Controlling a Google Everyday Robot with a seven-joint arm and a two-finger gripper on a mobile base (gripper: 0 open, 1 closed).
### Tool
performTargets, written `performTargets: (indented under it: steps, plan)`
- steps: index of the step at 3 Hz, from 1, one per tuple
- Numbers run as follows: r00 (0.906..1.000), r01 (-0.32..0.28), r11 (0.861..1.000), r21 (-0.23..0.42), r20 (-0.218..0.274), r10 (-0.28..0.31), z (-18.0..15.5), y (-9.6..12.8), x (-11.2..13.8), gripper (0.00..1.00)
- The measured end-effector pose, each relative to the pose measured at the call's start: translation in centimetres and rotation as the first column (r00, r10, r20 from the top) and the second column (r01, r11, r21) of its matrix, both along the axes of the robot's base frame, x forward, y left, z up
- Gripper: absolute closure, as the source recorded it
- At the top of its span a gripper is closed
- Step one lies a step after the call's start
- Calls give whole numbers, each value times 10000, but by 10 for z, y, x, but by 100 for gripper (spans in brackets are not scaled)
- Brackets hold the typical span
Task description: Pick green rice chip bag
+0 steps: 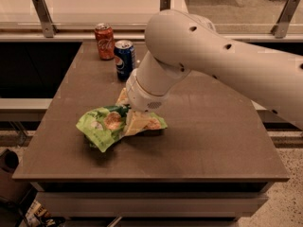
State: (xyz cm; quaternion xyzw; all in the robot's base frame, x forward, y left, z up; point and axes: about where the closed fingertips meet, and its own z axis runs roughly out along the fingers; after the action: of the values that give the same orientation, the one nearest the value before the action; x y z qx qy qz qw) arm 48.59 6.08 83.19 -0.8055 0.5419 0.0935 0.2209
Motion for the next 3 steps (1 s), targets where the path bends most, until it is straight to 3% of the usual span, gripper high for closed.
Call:
performTargets:
  steps: [1, 2, 3]
  plan:
    - [10000, -12, 10000, -11, 17, 12, 1, 0, -1, 100]
    - [9999, -40, 10000, 77, 113, 39, 3, -1, 0, 100]
    - [9983, -161, 9984, 541, 575, 130, 20, -10, 4, 100]
